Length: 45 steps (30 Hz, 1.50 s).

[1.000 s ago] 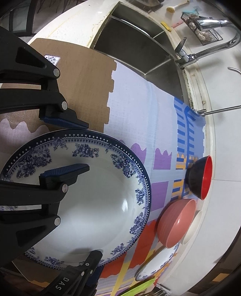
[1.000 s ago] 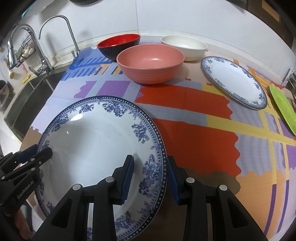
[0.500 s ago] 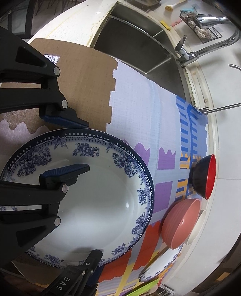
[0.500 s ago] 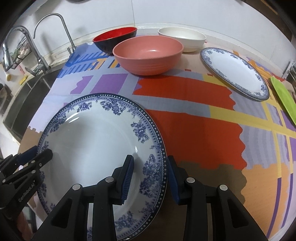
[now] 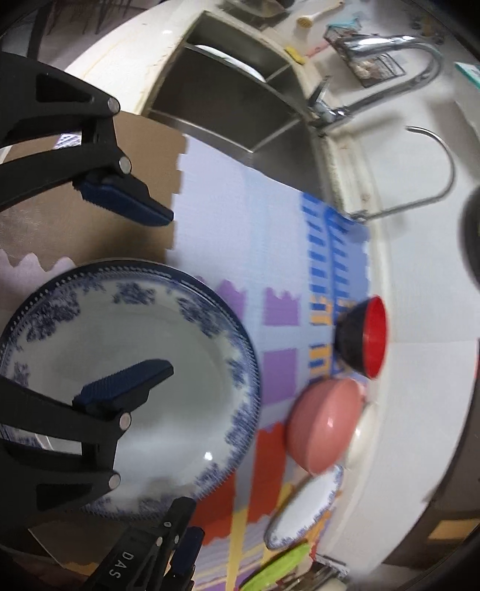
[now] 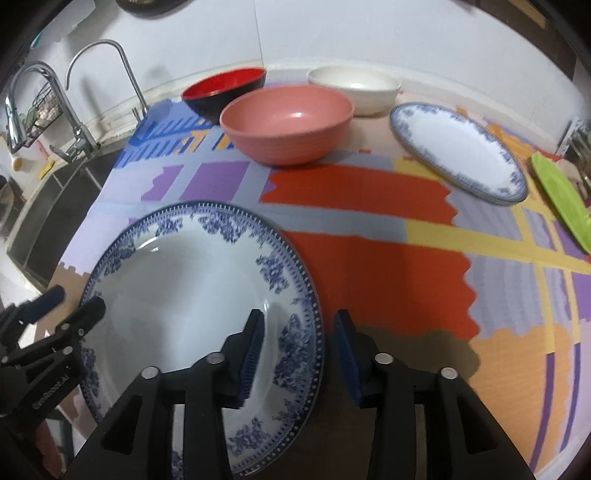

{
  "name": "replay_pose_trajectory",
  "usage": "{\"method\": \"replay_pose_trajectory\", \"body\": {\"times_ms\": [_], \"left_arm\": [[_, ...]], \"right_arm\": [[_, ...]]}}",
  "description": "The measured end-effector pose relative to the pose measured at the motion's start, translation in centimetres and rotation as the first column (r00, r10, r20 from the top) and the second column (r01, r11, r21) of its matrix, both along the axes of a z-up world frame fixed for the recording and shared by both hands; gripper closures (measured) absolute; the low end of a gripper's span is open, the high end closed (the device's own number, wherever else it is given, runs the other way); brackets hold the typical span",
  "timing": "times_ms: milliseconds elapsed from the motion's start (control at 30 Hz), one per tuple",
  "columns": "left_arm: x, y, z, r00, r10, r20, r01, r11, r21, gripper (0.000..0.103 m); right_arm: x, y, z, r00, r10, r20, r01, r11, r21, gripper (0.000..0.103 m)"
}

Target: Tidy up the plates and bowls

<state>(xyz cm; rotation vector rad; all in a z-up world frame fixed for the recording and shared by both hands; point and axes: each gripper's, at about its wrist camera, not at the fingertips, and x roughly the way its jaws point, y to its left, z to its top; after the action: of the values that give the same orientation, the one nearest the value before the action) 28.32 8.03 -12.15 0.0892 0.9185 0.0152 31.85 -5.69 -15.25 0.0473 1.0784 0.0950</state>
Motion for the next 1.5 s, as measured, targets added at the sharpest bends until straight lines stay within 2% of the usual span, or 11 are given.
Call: {"method": "replay_pose_trajectory", "body": {"times_ms": [167, 267, 467, 567, 667, 900, 1100, 1300, 1500], "left_arm": [[0.4, -1.8, 1.9, 0.996, -0.073, 0.042, 0.074, 0.997, -0.013, 0.011], [0.6, -3.5, 3.1, 0.99, -0.127, 0.064, 0.129, 0.991, -0.029, 0.009], [1.2, -7.5, 5.2, 0.974, -0.195, 0.115, 0.2, 0.979, -0.031, 0.001], [1.7, -9.3, 6.0, 0.968, -0.216, 0.126, 0.223, 0.974, -0.048, 0.001], [2.3, -11.9, 7.0, 0.96, -0.234, 0.152, 0.243, 0.969, -0.041, 0.001], [3.7, -16.7, 8.9, 0.945, -0.247, 0.214, 0.254, 0.967, -0.008, 0.001], [5.8, -20.2, 9.9, 0.946, -0.234, 0.225, 0.244, 0.97, -0.019, 0.001], [8.6, -23.3, 10.1, 0.954, -0.22, 0.205, 0.23, 0.973, -0.028, 0.001], [12.3, -25.9, 9.9, 0.968, -0.198, 0.156, 0.206, 0.978, -0.038, 0.001]], "right_arm": [[-0.6, -1.3, 2.1, 0.998, -0.035, 0.058, 0.036, 0.999, -0.004, 0.052], [-0.9, -2.8, 3.3, 0.993, -0.076, 0.088, 0.076, 0.997, 0.001, 0.045], [-1.1, -6.1, 5.0, 0.985, -0.123, 0.121, 0.125, 0.992, -0.007, 0.043], [-1.0, -8.2, 5.8, 0.98, -0.15, 0.133, 0.156, 0.987, -0.035, 0.037], [-0.6, -10.4, 6.4, 0.975, -0.168, 0.143, 0.177, 0.983, -0.054, 0.037], [1.0, -15.7, 7.6, 0.965, -0.205, 0.163, 0.212, 0.977, -0.029, 0.037], [2.9, -19.3, 8.6, 0.96, -0.21, 0.186, 0.221, 0.975, -0.037, 0.037], [6.1, -22.7, 9.0, 0.961, -0.191, 0.197, 0.203, 0.978, -0.041, 0.037], [10.4, -25.5, 9.0, 0.975, -0.145, 0.17, 0.155, 0.987, -0.041, 0.037]]}}
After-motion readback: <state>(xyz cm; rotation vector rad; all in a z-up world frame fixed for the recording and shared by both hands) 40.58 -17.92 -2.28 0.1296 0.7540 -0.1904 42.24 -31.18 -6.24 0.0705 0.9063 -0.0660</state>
